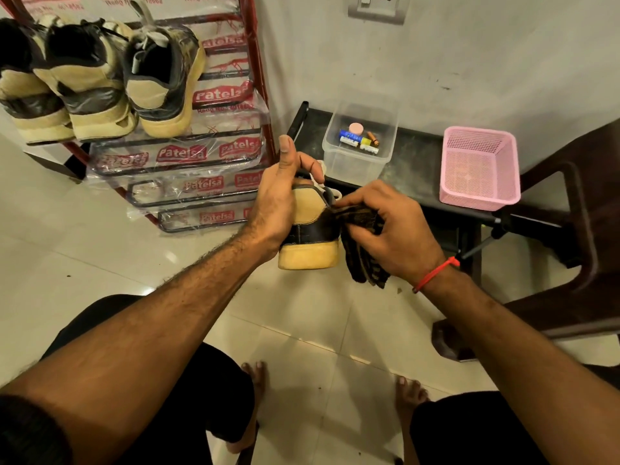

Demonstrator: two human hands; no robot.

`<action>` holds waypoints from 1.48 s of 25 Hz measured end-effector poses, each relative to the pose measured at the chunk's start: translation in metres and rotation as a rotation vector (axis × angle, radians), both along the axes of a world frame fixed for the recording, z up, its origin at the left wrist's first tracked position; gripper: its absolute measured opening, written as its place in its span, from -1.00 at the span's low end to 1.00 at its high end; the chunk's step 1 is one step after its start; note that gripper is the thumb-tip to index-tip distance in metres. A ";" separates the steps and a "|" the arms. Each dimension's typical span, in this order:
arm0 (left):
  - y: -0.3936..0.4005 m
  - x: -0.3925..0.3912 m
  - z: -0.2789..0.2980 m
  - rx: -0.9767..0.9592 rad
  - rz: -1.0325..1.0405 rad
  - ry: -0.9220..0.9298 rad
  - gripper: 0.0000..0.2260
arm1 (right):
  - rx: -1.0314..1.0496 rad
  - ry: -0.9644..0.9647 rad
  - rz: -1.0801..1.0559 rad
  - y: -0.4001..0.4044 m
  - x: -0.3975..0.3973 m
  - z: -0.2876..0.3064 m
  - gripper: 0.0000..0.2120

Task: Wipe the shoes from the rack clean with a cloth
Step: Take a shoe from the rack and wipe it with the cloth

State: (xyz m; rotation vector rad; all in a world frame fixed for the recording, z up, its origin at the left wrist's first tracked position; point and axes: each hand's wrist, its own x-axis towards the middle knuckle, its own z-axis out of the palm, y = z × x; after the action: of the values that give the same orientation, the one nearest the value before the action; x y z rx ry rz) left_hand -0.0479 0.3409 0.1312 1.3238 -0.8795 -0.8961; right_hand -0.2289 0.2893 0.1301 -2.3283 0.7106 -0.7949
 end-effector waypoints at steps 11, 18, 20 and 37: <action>0.005 0.017 0.008 0.269 -0.377 -0.311 -0.50 | 0.373 0.002 -0.189 -0.006 -0.001 -0.015 -0.75; 0.006 0.026 0.004 0.309 -0.379 -0.427 -0.34 | 0.678 -0.066 -0.291 -0.016 -0.003 -0.023 -0.78; 0.005 0.025 0.007 0.291 -0.367 -0.329 -0.34 | 0.998 -0.325 -0.395 -0.023 -0.004 -0.022 -0.79; 0.011 0.017 -0.009 0.815 -0.369 0.341 -0.64 | 0.801 -0.254 -0.087 0.011 0.003 -0.003 -0.72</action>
State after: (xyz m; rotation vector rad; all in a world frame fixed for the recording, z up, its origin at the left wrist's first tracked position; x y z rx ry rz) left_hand -0.0311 0.3515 0.1222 1.6309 -0.4946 -1.8394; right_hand -0.2258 0.3006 0.1266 -1.4614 0.8266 -0.6604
